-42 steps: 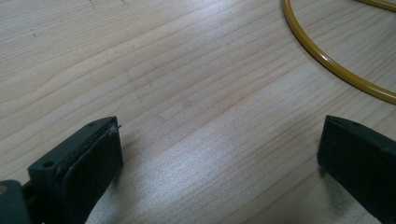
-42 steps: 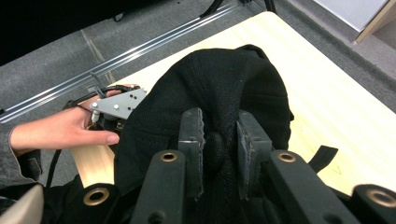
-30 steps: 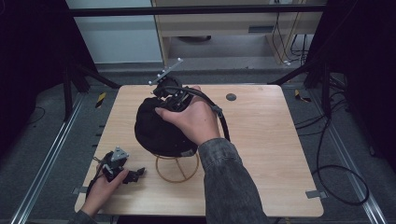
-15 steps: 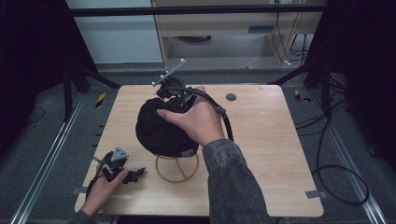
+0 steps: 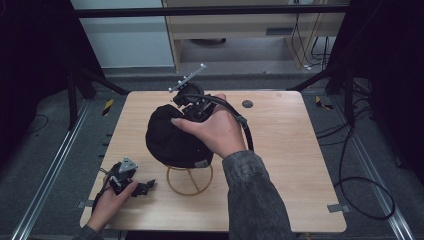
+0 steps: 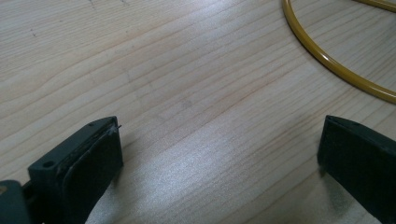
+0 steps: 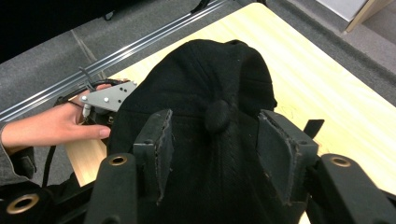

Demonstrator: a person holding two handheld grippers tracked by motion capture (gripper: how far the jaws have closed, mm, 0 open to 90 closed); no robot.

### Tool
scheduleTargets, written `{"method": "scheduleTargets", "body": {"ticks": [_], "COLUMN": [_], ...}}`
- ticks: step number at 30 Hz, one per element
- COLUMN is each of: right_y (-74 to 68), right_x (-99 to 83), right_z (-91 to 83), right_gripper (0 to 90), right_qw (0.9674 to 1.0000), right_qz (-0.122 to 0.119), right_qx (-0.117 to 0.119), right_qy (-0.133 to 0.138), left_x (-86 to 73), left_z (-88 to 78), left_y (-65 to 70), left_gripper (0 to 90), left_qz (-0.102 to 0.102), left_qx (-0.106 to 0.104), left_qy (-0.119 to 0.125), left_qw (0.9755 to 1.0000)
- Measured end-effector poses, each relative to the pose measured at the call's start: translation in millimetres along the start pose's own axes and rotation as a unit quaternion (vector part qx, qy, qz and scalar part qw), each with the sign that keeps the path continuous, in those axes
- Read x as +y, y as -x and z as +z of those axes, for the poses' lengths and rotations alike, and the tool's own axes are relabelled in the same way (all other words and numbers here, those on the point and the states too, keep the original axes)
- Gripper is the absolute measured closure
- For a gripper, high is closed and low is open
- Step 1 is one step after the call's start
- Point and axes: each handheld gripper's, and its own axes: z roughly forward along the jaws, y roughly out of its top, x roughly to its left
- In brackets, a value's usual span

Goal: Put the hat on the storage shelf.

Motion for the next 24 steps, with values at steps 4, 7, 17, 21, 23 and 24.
{"method": "scheduleTargets", "body": {"ticks": [4,7,17,21,23,24], "right_y": [-0.2,-0.1,2.1,4.8,6.4,7.9], "right_x": [-2.1,-4.2,-14.9,-20.6,-22.3,-23.2], "right_z": [-3.8,-7.4,-19.2,-26.7,-30.4,-32.0], "right_gripper": [44.2,43.0,34.8,30.5,27.5,25.1], "right_qw": [1.0000,1.0000,0.9996,0.9992,0.9989,0.9986], "right_qz": [0.003,0.002,0.015,0.020,0.023,0.022], "right_qx": [0.001,0.000,-0.014,-0.020,-0.026,-0.031], "right_qy": [0.005,0.008,0.021,0.026,0.031,0.038], "left_x": [0.0,0.0,-0.2,0.0,0.2,0.2], "left_z": [0.0,0.0,0.1,0.1,0.2,0.2], "left_y": [0.0,0.0,-0.3,-0.4,-0.3,-0.3], "left_gripper": [0.0,0.0,0.0,0.0,0.0,0.0], "left_qz": [0.000,0.000,0.001,0.001,0.001,0.000], "left_qx": [0.000,0.000,-0.001,-0.001,-0.001,-0.001], "left_qy": [0.000,0.000,0.001,0.001,0.000,0.000], "left_qw": [1.0000,1.0000,1.0000,1.0000,1.0000,1.0000]}}
